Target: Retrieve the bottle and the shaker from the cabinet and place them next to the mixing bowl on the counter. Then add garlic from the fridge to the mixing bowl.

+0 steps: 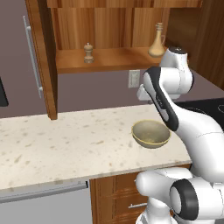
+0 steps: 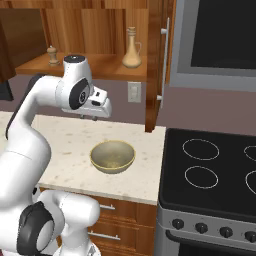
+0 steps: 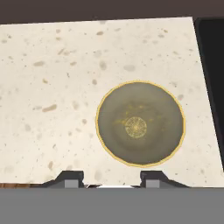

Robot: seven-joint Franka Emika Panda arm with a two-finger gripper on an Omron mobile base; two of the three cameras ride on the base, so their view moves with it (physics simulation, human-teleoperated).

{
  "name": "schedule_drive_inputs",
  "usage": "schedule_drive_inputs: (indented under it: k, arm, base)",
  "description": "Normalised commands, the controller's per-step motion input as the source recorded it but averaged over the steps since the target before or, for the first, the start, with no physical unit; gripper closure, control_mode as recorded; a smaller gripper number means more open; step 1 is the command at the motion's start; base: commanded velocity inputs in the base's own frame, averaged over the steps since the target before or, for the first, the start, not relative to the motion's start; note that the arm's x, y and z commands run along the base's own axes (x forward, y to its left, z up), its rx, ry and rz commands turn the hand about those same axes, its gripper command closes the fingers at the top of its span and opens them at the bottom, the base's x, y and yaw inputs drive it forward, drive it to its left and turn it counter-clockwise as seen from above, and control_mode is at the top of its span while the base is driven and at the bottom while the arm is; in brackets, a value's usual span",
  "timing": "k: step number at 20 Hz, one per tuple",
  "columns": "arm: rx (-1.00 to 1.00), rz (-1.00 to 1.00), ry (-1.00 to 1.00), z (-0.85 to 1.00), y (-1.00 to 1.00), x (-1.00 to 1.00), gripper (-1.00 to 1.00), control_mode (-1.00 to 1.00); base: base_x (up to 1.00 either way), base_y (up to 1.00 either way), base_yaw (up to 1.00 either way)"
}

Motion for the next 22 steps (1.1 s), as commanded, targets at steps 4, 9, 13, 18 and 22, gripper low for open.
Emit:
schedule_drive_inputs:
  k: [4,9,13,18,22]
  arm:
    - [0.00,0.00,-0.05,0.03,0.00,-0.23,-1.00,-1.00]
    - [-0.01,0.00,-0.31,0.20,0.32,-0.35,-1.00,-1.00]
    - [0.00,0.00,-0.49,0.30,0.11,-0.19,-1.00,-1.00]
    - [0.00,0.00,-0.35,0.57,0.17,0.00,-1.00,-1.00]
    - [0.00,0.08,-0.04,0.89,0.34,0.00,-1.00,-1.00]
  base:
    - [0.00,0.00,0.00]
    - [0.00,0.00,0.00]
    - [0.00,0.00,0.00]
    - [0.00,0.00,0.00]
    - [0.00,0.00,0.00]
